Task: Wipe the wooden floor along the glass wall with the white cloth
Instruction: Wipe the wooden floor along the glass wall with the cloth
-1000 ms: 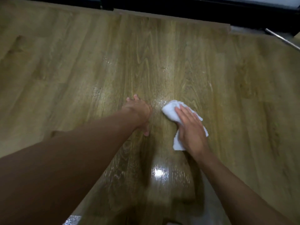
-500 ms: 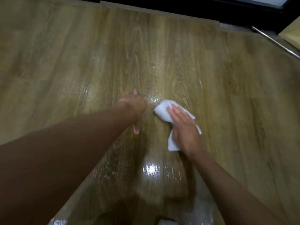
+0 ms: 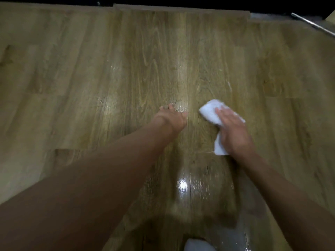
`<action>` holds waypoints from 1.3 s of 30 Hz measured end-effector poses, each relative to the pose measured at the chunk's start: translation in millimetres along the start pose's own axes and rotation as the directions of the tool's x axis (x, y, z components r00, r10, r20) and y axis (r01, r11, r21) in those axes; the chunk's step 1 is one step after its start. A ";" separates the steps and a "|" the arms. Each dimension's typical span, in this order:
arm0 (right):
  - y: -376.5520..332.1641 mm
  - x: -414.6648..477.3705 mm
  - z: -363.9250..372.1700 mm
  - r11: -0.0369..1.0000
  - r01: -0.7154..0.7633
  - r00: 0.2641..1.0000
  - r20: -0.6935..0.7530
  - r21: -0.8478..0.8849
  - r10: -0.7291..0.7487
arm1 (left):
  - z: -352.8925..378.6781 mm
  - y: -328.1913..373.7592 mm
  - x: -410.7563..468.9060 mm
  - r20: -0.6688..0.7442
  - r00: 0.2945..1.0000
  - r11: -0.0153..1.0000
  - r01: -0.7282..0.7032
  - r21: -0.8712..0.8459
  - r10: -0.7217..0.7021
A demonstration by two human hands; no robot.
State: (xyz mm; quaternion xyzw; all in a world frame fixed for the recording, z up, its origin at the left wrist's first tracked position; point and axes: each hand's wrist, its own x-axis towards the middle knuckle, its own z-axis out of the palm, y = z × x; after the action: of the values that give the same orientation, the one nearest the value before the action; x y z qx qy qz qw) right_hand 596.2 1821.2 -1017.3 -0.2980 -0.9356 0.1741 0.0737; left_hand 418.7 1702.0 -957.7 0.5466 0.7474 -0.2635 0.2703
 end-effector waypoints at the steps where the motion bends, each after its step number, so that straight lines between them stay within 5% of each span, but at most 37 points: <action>1: 10.7 10.0 -4.4 0.996 -0.085 0.995 -0.054 0.016 0.086 | 1.2 -2.3 0.3 0.000 1.000 1.000 -0.009 0.015 0.009; 5: 5.2 42.8 9.9 0.956 -0.289 0.953 -0.108 -0.056 0.282 | 3.8 -0.1 2.7 -0.009 1.000 1.000 -0.001 0.014 0.001; 12: -8.0 -18.8 -21.2 0.994 -0.019 0.976 0.215 -0.105 0.041 | 5.1 11.5 -23.7 -0.010 0.999 0.994 0.034 -0.106 -0.036; 20: 1.1 37.1 -11.2 0.949 -0.291 0.952 0.061 -0.122 0.300 | -29.3 23.5 -2.1 -0.154 0.963 0.953 -0.182 0.242 0.223; 26: 11.7 -16.6 -2.3 0.987 0.069 0.980 0.175 0.148 -0.095 | -27.1 25.2 9.9 -0.073 0.907 0.873 -0.375 0.311 0.415; 28: 37.0 -15.1 -3.0 0.976 -0.182 0.981 0.090 0.120 0.172 | -21.4 18.1 8.9 0.007 0.910 0.850 -0.389 0.356 0.414; 30: 55.4 9.7 -17.7 0.757 -0.653 0.751 -0.098 0.035 0.653 | -17.0 10.9 13.9 0.033 0.906 0.828 -0.399 0.393 0.421; 31: 57.7 21.2 -22.2 0.766 -0.643 0.755 -0.150 0.027 0.639 | -16.3 9.0 16.7 0.038 0.904 0.828 -0.406 0.387 0.426; 33: 45.7 37.3 -21.9 0.936 -0.351 0.936 -0.029 0.007 0.351 | -17.4 9.6 23.5 0.019 0.901 0.834 -0.408 0.372 0.432; 37: 16.1 35.9 -9.0 0.963 -0.264 0.964 -0.045 -0.049 0.262 | -28.9 12.2 33.6 -0.279 0.820 0.854 -0.411 0.320 0.499; 39: 20.4 14.6 -11.2 0.993 -0.121 0.992 0.039 0.014 0.120 | -36.0 12.2 42.6 -0.271 0.823 0.866 -0.462 0.189 0.499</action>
State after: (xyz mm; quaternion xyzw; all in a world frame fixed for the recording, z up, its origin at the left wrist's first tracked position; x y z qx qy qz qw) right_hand 597.8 1848.4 -1013.9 -0.3501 -0.9157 0.1916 0.0478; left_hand 415.4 1758.7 -962.6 0.7665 0.6018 -0.1402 0.1750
